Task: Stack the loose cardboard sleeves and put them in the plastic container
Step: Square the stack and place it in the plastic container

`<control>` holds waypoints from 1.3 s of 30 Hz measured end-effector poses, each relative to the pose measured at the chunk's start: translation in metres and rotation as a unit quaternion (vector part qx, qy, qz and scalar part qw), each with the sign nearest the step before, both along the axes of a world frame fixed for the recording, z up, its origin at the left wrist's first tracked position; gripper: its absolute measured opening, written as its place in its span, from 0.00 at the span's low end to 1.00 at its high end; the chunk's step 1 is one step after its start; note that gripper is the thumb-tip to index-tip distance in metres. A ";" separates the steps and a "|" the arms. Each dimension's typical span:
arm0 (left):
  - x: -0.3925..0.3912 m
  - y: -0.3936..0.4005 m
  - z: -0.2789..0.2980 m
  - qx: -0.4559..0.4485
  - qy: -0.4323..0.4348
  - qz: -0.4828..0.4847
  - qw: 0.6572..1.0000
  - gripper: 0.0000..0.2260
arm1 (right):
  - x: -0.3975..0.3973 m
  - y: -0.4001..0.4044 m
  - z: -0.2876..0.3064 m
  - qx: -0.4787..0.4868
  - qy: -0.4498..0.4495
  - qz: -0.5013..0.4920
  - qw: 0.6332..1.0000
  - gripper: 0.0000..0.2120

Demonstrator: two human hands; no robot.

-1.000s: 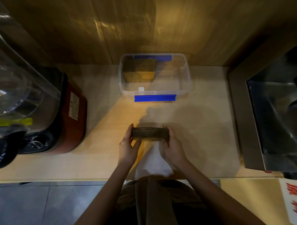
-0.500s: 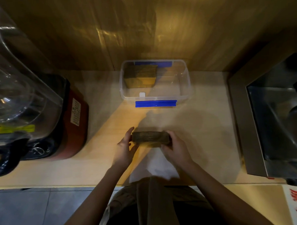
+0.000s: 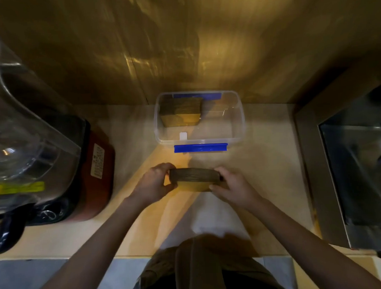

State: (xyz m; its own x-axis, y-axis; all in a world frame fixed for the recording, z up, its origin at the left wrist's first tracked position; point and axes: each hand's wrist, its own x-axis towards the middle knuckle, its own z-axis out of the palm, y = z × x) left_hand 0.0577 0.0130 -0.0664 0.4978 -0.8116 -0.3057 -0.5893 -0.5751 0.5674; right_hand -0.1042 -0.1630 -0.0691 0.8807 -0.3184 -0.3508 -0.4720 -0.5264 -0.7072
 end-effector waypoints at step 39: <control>0.102 -0.083 -0.017 0.027 -0.176 0.088 0.980 0.33 | 0.152 -0.073 -0.005 0.058 0.061 -0.055 0.995 0.18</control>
State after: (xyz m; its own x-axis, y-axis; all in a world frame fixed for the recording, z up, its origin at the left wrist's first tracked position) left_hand 0.1599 -0.0703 -0.0831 0.7113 -0.6906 -0.1308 -0.6314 -0.7097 0.3125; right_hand 0.0478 -0.2358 -0.0739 0.7916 -0.3609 -0.4930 -0.6079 -0.3850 -0.6944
